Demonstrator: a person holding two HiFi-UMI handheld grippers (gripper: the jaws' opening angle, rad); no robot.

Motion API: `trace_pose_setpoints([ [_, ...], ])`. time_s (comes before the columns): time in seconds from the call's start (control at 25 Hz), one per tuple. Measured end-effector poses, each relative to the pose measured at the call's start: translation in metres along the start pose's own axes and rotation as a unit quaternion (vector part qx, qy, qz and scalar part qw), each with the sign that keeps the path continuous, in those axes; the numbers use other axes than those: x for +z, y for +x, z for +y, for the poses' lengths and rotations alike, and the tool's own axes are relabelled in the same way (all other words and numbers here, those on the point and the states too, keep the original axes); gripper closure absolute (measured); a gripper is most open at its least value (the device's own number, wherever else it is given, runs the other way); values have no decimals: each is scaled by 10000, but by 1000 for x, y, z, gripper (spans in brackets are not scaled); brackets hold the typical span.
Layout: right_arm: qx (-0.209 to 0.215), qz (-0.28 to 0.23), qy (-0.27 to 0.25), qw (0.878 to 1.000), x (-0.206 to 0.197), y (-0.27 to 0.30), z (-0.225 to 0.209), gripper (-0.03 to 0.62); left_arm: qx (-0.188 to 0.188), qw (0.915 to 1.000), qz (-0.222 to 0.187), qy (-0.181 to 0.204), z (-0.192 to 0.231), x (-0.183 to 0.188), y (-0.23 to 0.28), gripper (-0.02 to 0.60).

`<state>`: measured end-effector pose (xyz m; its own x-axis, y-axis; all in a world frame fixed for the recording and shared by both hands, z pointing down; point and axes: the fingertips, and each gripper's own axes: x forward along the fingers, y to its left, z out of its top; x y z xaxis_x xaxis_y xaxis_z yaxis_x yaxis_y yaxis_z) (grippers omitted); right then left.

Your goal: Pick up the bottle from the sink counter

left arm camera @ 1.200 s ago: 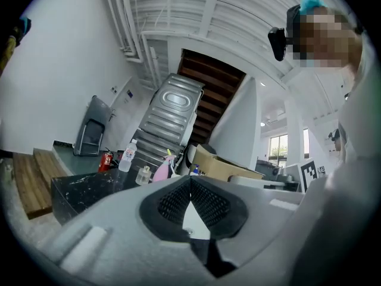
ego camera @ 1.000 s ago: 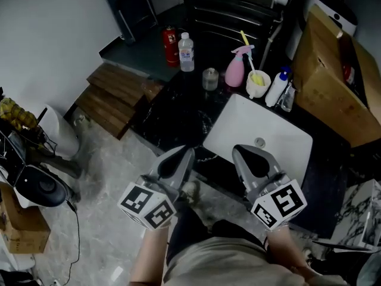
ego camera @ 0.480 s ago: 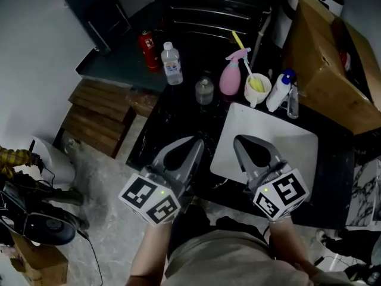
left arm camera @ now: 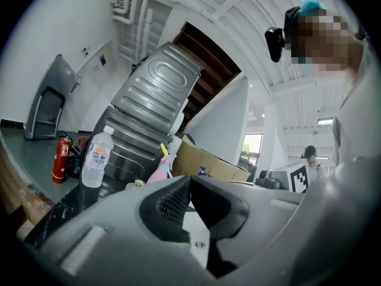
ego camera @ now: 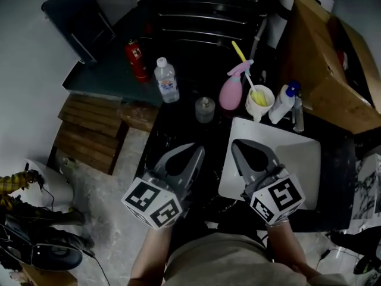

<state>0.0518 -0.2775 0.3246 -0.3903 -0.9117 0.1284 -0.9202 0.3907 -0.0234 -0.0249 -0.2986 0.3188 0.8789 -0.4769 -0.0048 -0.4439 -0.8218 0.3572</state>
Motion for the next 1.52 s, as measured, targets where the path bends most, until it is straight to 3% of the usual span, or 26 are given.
trace_pose_setpoints([
  [0.48,-242,355,129,9990,-19,67,-26,591,-156,9988,335,-325,65,-13,33,574],
  [1.04,-310,965,288,9944,-58,121,-41,591,-116,9945,855,-595,120,-54,55,574],
  [1.36,-156,1375,424,9895,-87,140,-42,591,-27,9941,893,-616,134,-60,62,574],
  [1.52,-338,1432,427,9882,-90,146,-49,591,4,9939,856,-691,139,-60,65,574],
])
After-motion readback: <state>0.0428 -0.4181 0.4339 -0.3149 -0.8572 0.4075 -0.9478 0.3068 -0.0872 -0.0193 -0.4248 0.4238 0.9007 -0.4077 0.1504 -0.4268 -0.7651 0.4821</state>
